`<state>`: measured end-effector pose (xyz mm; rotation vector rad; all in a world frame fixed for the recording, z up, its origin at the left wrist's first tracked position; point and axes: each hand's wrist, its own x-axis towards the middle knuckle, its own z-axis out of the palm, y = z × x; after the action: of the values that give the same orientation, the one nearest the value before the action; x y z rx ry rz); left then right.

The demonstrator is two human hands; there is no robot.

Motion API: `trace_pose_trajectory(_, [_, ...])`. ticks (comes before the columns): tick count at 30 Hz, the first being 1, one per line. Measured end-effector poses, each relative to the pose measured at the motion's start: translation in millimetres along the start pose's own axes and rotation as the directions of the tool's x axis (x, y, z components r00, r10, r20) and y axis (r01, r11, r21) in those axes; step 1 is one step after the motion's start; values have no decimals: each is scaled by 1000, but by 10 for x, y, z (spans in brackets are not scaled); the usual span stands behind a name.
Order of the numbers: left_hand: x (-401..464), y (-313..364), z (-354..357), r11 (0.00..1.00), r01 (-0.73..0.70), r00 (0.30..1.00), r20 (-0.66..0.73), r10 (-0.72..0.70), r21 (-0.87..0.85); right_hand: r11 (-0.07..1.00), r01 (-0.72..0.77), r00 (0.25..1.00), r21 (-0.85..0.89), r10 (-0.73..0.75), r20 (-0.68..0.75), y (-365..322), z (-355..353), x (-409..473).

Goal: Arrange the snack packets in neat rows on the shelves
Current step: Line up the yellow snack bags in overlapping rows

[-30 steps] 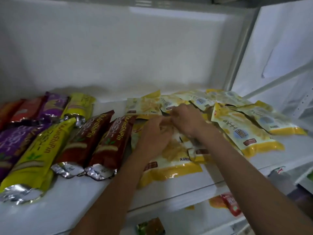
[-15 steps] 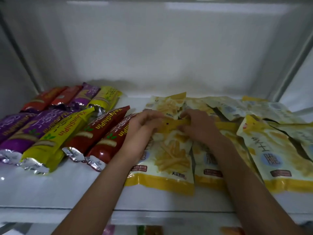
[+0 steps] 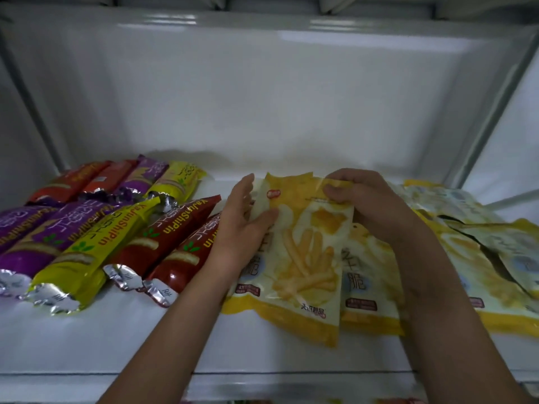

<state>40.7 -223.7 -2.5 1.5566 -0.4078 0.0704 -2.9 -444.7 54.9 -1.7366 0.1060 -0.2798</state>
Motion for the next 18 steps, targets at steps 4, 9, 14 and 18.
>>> trace_pose_trajectory(4, [162,119,29,959,231,972,2,-234,-164,981,95,989,171,-74,-124,-103,-4,88])
trace_pose_trajectory(9, [391,250,104,955,160,982,-62,-181,-251,916,165,953,365,-53,-297,-67,156,279])
trace_pose_trajectory(14, [445,132,213,950,74,970,-198,-139,-304,981,57,991,187,-32,-133,98,338,229])
trace_pose_trajectory(18, [429,35,225,963,61,977,-181,-112,-264,979,97,970,180,-53,-237,181,384,211])
